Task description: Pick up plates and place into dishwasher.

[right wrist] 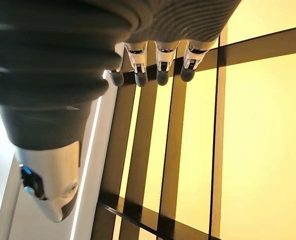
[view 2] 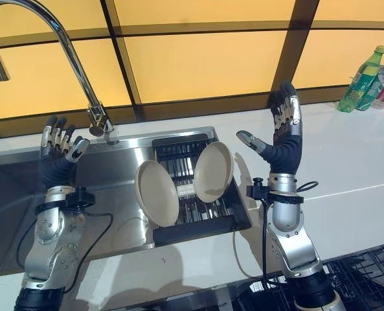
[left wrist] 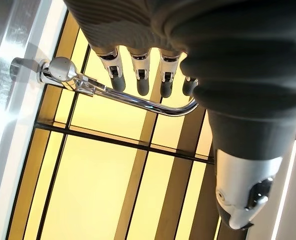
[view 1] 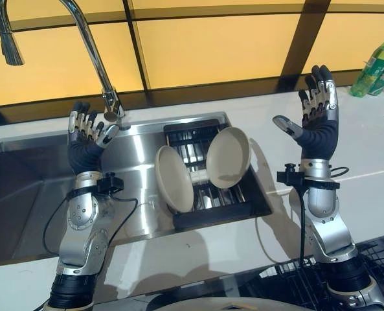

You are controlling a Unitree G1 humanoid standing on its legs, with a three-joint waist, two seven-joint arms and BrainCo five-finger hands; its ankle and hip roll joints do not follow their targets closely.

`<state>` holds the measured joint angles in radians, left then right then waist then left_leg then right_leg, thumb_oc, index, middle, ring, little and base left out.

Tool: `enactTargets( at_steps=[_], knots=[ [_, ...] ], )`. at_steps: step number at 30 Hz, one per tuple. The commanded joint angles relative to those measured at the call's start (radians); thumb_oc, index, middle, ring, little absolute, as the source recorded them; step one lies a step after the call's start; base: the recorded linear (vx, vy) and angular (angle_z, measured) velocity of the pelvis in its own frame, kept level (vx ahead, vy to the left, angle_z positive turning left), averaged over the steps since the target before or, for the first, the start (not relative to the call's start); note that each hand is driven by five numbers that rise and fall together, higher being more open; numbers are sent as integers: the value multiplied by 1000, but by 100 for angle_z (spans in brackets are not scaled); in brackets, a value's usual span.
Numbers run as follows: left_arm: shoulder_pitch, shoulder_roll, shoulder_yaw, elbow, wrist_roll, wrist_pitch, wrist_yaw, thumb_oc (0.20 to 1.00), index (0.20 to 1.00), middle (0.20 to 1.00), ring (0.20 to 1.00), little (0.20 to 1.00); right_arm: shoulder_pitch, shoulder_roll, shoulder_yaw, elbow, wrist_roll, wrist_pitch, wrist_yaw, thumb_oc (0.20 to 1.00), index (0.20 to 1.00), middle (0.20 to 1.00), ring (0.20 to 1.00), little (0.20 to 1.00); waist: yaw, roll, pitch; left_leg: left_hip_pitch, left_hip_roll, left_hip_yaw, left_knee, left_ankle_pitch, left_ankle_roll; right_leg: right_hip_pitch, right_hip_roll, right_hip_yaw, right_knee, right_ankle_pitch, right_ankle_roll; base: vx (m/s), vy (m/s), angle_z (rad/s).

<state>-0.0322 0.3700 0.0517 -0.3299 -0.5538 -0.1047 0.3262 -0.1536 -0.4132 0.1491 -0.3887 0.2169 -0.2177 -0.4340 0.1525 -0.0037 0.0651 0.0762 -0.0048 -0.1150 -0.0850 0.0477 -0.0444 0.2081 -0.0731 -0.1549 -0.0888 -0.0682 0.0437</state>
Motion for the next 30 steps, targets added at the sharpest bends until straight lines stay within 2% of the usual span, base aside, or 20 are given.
enactTargets(
  at_steps=[1, 8, 16, 22, 26, 30],
  knots=[
    [-13, 43, 17, -22, -18, -70, -48, 1000, 1000, 1000, 1000, 1000, -4, -40, -55, -65, -14, -41, 16, 1000, 1000, 1000, 1000, 1000, -12, 12, -53, 12, 68, 39, 63, -73, -23, -90, -43, -26, 36, 47, 18, 0, 0, 0],
    [-13, 61, 23, -18, 39, -57, -72, 1000, 1000, 1000, 1000, 1000, 4, -48, -65, -69, -12, -33, 21, 1000, 1000, 1000, 1000, 1000, -15, 12, -52, 21, 79, 61, 76, -85, -30, -82, -45, -36, 43, 37, 16, 32, -10, 1],
    [-18, 114, 30, -3, 142, -3, -147, 1000, 1000, 1000, 1000, 1000, 19, -75, -81, -71, -1, -31, 21, 1000, 1000, 1000, 1000, 1000, -28, 17, -61, 18, 92, 105, 39, -56, -39, -78, -43, -53, 23, 49, 19, 0, 0, 0],
    [-66, 231, 26, 65, 380, -5, -191, 1000, 1000, 1000, 1000, 1000, 9, -94, -75, -46, 17, -39, 22, 1000, 1000, 1000, 1000, 1000, -45, 34, -70, 22, 87, 116, 16, -46, -39, -89, -45, -44, 20, 53, 24, 0, 38, 5],
    [-81, 368, 27, 136, 669, -12, -132, 1000, 1000, 1000, 1000, 1000, 4, -126, -74, -36, 42, -41, 25, 1000, 1000, 1000, 1000, 1000, -53, 43, -74, 21, 80, 113, 19, -49, -36, -90, -47, -28, 14, 57, 29, 6, 61, 0],
    [-97, 524, 14, 210, 892, -21, -121, 1000, 1000, 1000, 1000, 1000, -5, -175, -79, -17, 86, -52, 37, 1000, 1000, 1000, 1000, 1000, -59, 56, -76, 15, 75, 115, 26, -53, -36, -96, -54, -19, 14, 59, 35, 3, 83, -2]
  ],
)
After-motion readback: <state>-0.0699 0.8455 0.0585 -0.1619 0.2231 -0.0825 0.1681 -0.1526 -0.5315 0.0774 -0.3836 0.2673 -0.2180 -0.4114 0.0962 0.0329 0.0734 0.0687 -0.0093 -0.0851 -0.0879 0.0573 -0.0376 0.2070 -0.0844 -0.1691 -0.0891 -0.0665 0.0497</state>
